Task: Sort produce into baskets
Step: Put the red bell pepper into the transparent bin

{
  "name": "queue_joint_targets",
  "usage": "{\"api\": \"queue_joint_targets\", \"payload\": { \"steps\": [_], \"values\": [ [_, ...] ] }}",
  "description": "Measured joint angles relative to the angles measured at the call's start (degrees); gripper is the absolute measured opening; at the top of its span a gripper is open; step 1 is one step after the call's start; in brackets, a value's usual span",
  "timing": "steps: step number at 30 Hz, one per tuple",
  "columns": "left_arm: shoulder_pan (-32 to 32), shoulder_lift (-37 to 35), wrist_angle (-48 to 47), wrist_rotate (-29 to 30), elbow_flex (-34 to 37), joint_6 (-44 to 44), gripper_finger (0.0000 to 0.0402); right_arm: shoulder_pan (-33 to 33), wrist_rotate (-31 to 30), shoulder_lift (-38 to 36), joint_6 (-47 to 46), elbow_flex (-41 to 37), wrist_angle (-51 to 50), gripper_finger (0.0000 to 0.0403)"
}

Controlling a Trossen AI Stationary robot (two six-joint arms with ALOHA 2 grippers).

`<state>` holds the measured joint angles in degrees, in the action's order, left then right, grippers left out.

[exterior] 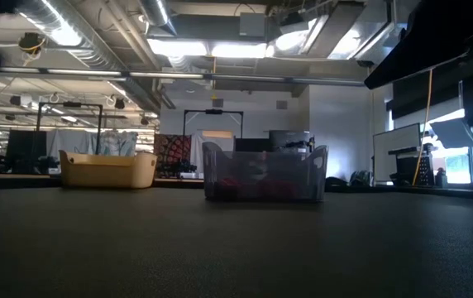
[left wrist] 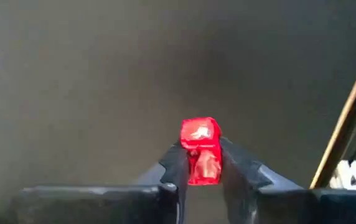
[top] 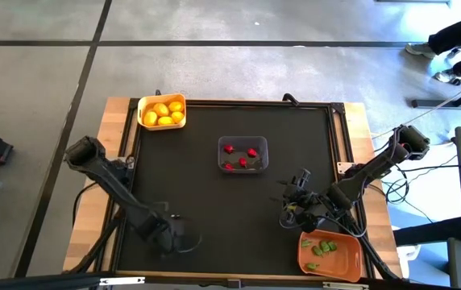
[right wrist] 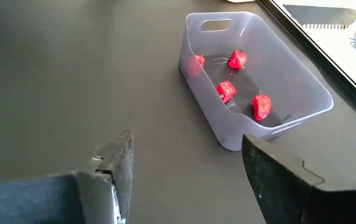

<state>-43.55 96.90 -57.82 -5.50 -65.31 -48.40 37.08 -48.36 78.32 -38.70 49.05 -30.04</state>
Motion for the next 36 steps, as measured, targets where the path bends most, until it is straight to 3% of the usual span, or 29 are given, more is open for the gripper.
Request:
{"api": "queue_joint_targets", "payload": {
  "steps": [10, 15, 21, 27, 31, 36],
  "values": [
    [17.02, -0.07, 0.51, 11.46, -6.56, 28.27, 0.0071, -2.07, 0.0, 0.0, 2.79, -0.01, 0.0, 0.0237],
    [27.29, -0.09, 7.28, 18.19, -9.62, 41.45, 0.0072, -4.67, 0.0, -0.02, 9.39, -0.01, -0.02, 0.0237],
    [37.32, -0.11, 23.2, 18.27, -10.04, 53.1, 0.0072, -8.02, 0.0, -0.02, 13.38, -0.01, -0.09, 0.0237],
    [45.84, -0.02, 33.12, 15.84, -10.03, 61.82, 0.0072, -10.56, 0.01, -0.02, 13.53, -0.01, -0.92, 0.0237],
    [50.72, 0.0, 42.22, 10.9, -6.33, 60.86, 0.0072, -12.14, 0.02, -0.01, 13.53, -0.01, -1.03, 0.0237],
    [54.3, 0.15, 50.04, 10.73, -2.02, 58.0, 0.0072, -12.09, 0.02, -0.02, 13.53, -0.01, -1.01, 0.0237]
  ]
}}
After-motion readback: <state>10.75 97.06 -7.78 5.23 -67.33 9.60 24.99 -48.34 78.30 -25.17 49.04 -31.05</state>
